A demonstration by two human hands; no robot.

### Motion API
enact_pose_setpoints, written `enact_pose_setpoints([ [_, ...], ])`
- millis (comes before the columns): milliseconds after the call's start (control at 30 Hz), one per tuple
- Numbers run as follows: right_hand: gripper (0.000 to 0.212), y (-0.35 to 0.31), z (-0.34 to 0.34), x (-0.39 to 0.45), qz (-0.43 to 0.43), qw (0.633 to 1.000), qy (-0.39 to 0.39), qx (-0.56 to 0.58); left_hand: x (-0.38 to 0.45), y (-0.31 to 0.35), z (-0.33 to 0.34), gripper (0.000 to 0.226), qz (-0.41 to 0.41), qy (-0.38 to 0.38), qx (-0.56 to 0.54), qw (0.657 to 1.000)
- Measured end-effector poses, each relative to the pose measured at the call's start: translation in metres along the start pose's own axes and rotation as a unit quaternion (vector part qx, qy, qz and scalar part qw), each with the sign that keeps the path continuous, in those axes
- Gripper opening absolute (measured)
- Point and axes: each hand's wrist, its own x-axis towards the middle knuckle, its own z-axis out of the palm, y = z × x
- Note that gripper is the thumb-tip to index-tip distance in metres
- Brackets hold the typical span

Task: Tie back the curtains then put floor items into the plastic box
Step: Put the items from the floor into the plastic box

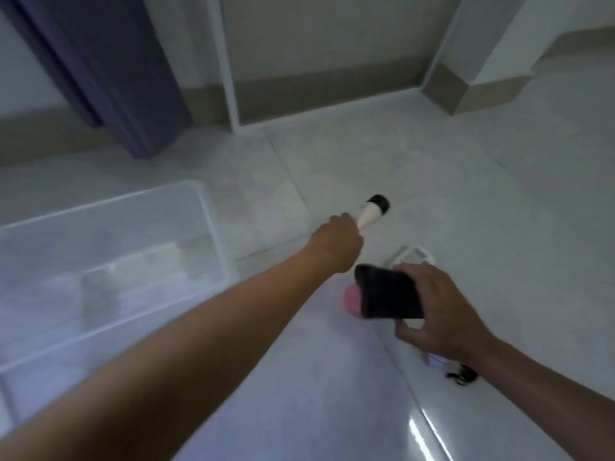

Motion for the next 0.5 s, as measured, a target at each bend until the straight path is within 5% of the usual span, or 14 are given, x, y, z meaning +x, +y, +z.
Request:
enact_pose_setpoints([
  [133, 0.074, -0.065, -0.018, 0.056, 0.116, 0.974, 0.046, 0.187, -0.05, -0.017, -0.11, 0.036, 0.032, 0.036, 0.016, 0.999],
  [300, 0.044, -0.158, -0.025, 0.132, 0.125, 0.926, 0.052, 0.351, -0.138, -0.081, -0.191, 0.066, -0.135, 0.085, -0.099, 0.982],
  [400, 0.021, -0.206, -0.015, 0.174, 0.228, 0.815, -0.042, 0.532, -0.183, -0.125, -0.191, 0.047, -0.246, 0.12, -0.238, 0.932],
  [467, 0.025, -0.232, -0.008, 0.189, 0.286, 0.704, -0.129, 0.637, -0.203, -0.146, -0.183, 0.043, -0.303, 0.126, -0.311, 0.892],
  [500, 0.027, -0.241, -0.003, 0.194, 0.293, 0.68, -0.159, 0.653, -0.211, -0.154, -0.18, 0.045, -0.325, 0.132, -0.337, 0.874],
])
